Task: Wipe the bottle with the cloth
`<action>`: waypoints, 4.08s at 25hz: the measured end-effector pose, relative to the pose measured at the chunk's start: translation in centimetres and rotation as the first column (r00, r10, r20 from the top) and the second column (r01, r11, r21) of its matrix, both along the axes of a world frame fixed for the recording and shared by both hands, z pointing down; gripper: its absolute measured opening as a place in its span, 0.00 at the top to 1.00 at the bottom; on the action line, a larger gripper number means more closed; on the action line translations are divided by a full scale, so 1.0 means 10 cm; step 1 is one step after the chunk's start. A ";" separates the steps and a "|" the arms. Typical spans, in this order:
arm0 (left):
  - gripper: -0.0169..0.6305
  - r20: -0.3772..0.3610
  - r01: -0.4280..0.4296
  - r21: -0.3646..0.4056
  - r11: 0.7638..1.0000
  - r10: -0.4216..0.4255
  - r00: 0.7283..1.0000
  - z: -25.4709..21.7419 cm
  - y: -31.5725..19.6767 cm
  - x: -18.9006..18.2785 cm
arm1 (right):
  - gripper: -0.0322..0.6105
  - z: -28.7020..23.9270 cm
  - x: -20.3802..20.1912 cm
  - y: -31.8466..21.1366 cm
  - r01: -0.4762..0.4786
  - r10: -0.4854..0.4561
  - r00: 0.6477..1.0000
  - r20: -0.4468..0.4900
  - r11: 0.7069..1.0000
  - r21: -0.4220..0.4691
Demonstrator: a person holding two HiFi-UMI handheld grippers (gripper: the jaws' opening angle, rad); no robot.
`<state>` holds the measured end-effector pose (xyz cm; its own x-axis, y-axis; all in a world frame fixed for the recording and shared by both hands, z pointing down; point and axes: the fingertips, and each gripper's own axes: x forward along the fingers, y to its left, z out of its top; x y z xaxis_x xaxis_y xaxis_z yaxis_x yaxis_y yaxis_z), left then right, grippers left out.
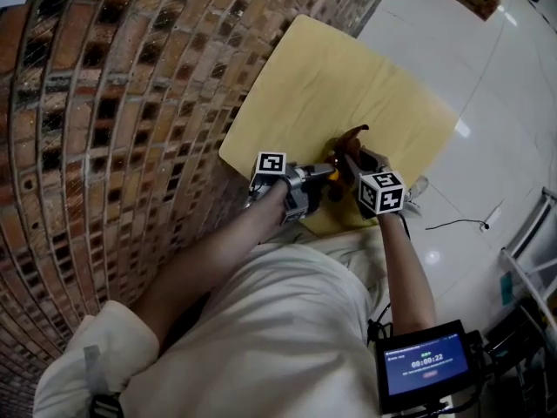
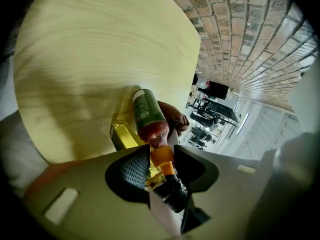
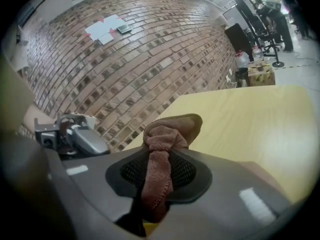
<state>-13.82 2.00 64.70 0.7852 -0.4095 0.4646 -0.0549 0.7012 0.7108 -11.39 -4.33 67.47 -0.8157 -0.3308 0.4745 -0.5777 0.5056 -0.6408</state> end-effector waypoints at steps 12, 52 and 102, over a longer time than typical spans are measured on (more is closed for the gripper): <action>0.72 -0.085 0.007 -0.028 1.000 -0.010 0.996 -0.04 0.11 0.09 | 0.80 0.59 -0.14 -0.21 0.126 -0.129 0.948 -0.290 0.992 -0.028; 0.71 -0.031 -0.157 0.005 0.988 0.157 0.987 -0.07 0.16 0.09 | 0.80 0.41 0.29 -0.13 0.007 -0.030 0.996 -0.087 0.967 -0.255; 0.76 0.880 -0.922 -0.257 -0.291 0.323 -0.347 -0.28 0.18 0.83 | 0.80 0.35 1.22 -0.47 -0.004 -0.001 0.953 -0.303 1.000 -0.017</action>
